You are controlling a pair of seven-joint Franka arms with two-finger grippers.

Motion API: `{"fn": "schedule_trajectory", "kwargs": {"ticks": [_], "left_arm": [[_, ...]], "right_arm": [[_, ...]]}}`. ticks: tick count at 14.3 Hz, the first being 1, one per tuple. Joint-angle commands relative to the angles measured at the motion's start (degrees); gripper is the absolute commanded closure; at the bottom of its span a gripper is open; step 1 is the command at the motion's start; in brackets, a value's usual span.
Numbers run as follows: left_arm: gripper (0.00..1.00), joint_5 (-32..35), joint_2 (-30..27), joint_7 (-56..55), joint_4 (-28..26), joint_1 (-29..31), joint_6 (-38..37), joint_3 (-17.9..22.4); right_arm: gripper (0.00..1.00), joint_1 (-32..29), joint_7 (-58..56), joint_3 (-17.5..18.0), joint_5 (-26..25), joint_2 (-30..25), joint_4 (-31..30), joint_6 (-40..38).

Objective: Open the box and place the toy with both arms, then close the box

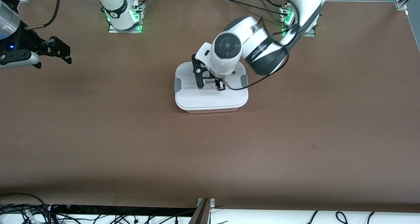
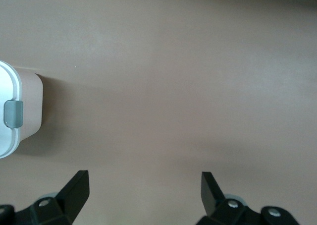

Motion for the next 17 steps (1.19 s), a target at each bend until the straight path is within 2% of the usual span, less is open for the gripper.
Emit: {"fn": "schedule_trajectory", "kwargs": {"ticks": [1,3,5,6,8,10,11,12,15,17], "left_arm": [[0.0,1.59,-8.62,-10.87,-1.27,4.02,-8.25,2.23],[0.0,5.96,-10.74,-12.06,1.71,6.83,-11.52,3.91],[0.0,6.34,-11.8,-14.24,3.74,12.35,-16.61,4.26],[0.0,5.81,-12.41,-15.56,4.7,15.87,-16.54,4.96],[0.0,4.06,-15.65,-16.1,3.49,16.69,-8.16,11.7],[0.0,-1.8,-20.74,-16.19,-3.77,16.69,-2.15,20.13],[0.0,-7.23,-23.46,-16.27,-7.29,16.61,-2.13,23.05],[0.0,-9.11,-26.45,-17.14,-11.24,16.43,-2.04,25.34],[0.0,-8.87,-32.79,-27.48,-20.31,14.77,-1.87,29.13],[0.0,-3.45,-33.16,-28.93,-20.77,14.76,-1.95,29.14]], "right_arm": [[0.0,-0.38,-0.23,0.52,-0.21,-0.35,0.54,-0.39],[0.0,-0.47,-0.23,0.52,-0.3,-0.35,0.54,-0.39],[0.0,-0.47,-0.23,0.52,-0.21,-0.35,0.54,-0.39],[0.0,-0.47,-0.32,0.52,-0.21,-0.35,0.54,-0.39],[0.0,-0.47,-0.41,0.52,-0.21,-0.35,0.63,-0.39],[0.0,-0.47,-0.41,0.44,-0.21,-0.26,0.63,-0.39],[0.0,-0.47,-0.41,0.52,-0.21,-0.35,0.63,-0.39],[0.0,-0.47,-0.49,0.44,-0.21,-0.26,0.71,-0.39],[0.0,-0.47,-0.85,0.35,-0.12,-0.26,0.71,-0.39],[0.0,-0.47,-0.85,0.26,-0.03,-0.35,0.71,-0.3]]}}
